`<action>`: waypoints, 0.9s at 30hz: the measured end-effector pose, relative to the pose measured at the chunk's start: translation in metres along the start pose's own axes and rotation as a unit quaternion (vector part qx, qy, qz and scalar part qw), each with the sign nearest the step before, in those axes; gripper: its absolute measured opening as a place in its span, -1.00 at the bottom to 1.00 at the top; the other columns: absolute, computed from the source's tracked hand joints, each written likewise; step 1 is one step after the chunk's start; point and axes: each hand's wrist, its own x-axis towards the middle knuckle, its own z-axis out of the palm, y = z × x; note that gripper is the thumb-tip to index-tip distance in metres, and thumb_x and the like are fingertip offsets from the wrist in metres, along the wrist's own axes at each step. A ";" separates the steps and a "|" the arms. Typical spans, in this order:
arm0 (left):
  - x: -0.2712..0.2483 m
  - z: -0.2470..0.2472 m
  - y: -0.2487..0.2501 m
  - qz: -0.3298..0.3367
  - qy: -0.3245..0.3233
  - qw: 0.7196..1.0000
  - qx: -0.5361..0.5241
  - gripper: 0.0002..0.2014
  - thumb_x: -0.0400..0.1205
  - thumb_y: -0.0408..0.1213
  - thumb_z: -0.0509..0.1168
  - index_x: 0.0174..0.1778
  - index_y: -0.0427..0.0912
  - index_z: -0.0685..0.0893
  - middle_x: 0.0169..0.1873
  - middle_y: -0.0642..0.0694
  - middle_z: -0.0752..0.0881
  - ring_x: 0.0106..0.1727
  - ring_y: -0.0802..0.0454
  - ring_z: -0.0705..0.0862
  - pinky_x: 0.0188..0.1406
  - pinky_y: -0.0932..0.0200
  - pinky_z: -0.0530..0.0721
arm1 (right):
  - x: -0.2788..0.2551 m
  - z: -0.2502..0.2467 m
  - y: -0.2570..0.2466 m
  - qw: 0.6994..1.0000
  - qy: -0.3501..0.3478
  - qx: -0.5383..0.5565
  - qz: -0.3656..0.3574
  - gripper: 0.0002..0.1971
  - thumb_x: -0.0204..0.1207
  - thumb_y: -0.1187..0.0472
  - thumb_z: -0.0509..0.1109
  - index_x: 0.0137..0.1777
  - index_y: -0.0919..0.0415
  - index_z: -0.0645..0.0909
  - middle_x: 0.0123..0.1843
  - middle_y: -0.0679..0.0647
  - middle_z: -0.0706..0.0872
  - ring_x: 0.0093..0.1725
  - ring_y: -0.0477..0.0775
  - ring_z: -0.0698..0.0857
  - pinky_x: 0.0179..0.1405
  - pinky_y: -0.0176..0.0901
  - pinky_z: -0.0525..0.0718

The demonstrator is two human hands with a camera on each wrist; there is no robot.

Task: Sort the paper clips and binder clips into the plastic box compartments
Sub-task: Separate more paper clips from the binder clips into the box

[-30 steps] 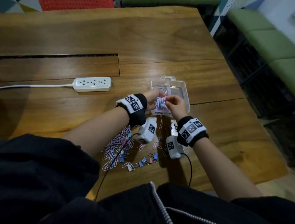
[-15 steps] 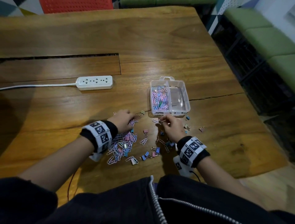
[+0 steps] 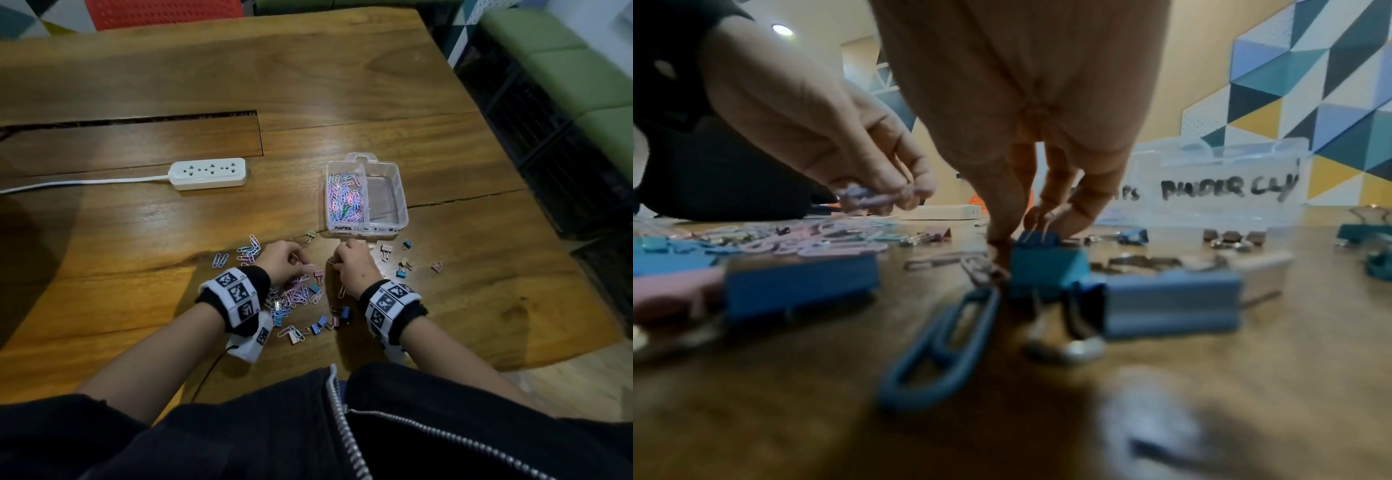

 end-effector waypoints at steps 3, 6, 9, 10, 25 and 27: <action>-0.001 -0.011 -0.001 -0.060 -0.039 0.982 -0.174 -0.80 0.61 -0.38 0.26 0.12 -0.35 0.62 -0.12 -0.11 0.61 -0.24 0.10 0.55 -0.31 0.33 0.62 | -0.003 -0.002 0.003 0.999 -0.029 0.021 -0.016 -0.84 0.52 0.42 0.23 0.06 0.35 0.54 0.19 0.20 0.49 0.18 0.16 0.50 0.17 -0.14 0.46; -0.004 -0.024 -0.001 -0.150 -0.092 0.916 -0.361 -0.82 0.64 -0.55 0.09 0.02 -0.39 0.59 -0.09 -0.16 0.56 -0.22 0.04 0.54 -0.44 0.28 0.73 | -0.008 -0.005 0.007 0.998 -0.043 0.007 -0.046 -0.86 0.52 0.42 0.20 0.03 0.35 0.54 0.15 0.19 0.54 0.14 0.14 0.53 0.08 -0.24 0.43; -0.009 -0.031 -0.007 -0.192 -0.104 0.839 -0.498 -0.86 0.65 -0.49 0.05 -0.08 -0.32 0.52 -0.15 -0.21 0.52 -0.30 0.03 0.49 -0.59 0.26 0.69 | -0.009 -0.005 0.012 0.997 -0.046 0.017 -0.057 -0.87 0.51 0.40 0.18 0.00 0.31 0.53 0.08 0.17 0.59 0.07 0.09 0.55 -0.02 -0.33 0.41; -0.010 -0.032 -0.010 -0.193 -0.111 0.829 -0.513 -0.86 0.65 -0.44 0.04 -0.14 -0.29 0.49 -0.21 -0.19 0.52 -0.34 0.02 0.48 -0.59 0.25 0.64 | -0.009 -0.005 0.013 0.997 -0.048 0.029 -0.057 -0.85 0.51 0.40 0.19 0.02 0.31 0.53 0.07 0.18 0.60 0.02 0.06 0.54 -0.07 -0.36 0.41; -0.034 -0.032 -0.023 -0.074 -0.043 0.993 -0.083 -0.80 0.71 -0.30 0.04 -0.17 -0.20 0.52 -0.31 -0.03 0.50 -0.41 0.15 0.42 -0.60 0.45 0.40 | -0.018 -0.013 -0.006 0.730 -0.211 0.643 0.098 -0.78 0.49 0.54 0.13 -0.32 0.28 0.42 -0.35 0.12 0.57 -0.38 0.00 0.67 -0.43 -0.37 0.64; -0.038 -0.033 -0.032 -0.029 -0.028 0.996 0.082 -0.85 0.66 -0.18 0.18 -0.07 -0.20 0.53 -0.14 -0.04 0.53 -0.25 0.15 0.46 -0.36 0.37 0.46 | -0.018 -0.008 -0.015 0.764 -0.213 0.603 0.091 -0.80 0.47 0.54 0.21 -0.26 0.26 0.45 -0.30 0.12 0.60 -0.38 -0.04 0.67 -0.41 -0.39 0.66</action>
